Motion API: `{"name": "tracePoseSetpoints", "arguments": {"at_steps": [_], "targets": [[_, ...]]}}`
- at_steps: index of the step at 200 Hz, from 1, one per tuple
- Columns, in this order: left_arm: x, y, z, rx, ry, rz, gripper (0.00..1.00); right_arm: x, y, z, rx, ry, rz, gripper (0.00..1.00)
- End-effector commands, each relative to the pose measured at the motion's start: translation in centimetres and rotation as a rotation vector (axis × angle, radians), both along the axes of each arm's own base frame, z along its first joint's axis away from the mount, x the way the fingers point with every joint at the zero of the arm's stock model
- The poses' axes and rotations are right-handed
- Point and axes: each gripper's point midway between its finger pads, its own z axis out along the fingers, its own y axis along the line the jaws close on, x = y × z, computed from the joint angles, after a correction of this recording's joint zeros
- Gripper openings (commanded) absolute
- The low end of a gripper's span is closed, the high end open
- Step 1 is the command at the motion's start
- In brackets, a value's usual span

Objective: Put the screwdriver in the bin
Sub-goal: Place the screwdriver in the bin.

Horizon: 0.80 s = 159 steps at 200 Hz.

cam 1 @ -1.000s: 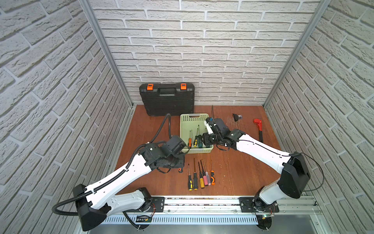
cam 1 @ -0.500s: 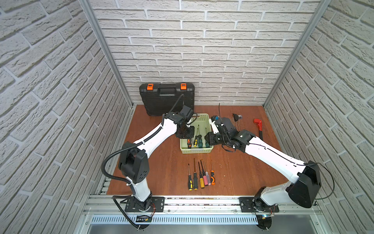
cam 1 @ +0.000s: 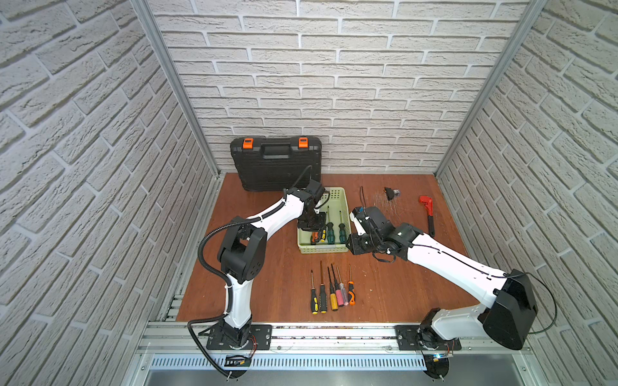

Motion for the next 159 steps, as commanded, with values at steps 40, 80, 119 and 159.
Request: {"name": "tracePoseSetpoints", "arguments": {"at_steps": [40, 80, 119, 159], "targets": [[0.5, -0.1, -2.5, 0.036, 0.003, -0.008, 0.07, -0.6, 0.7, 1.9, -0.024, -0.05, 0.039, 0.33], [0.4, 0.0, -3.8, 0.039, 0.012, 0.0, 0.11, -1.0, 0.2, 2.0, -0.051, -0.052, 0.045, 0.34], [0.2, -0.1, -3.9, 0.028, 0.007, -0.002, 0.25, -1.0, 0.2, 1.8, -0.049, -0.048, 0.04, 0.34], [0.1, 0.0, -3.1, 0.02, -0.016, 0.0, 0.29, -0.9, 0.2, 1.8, -0.059, -0.049, 0.042, 0.33]]}}
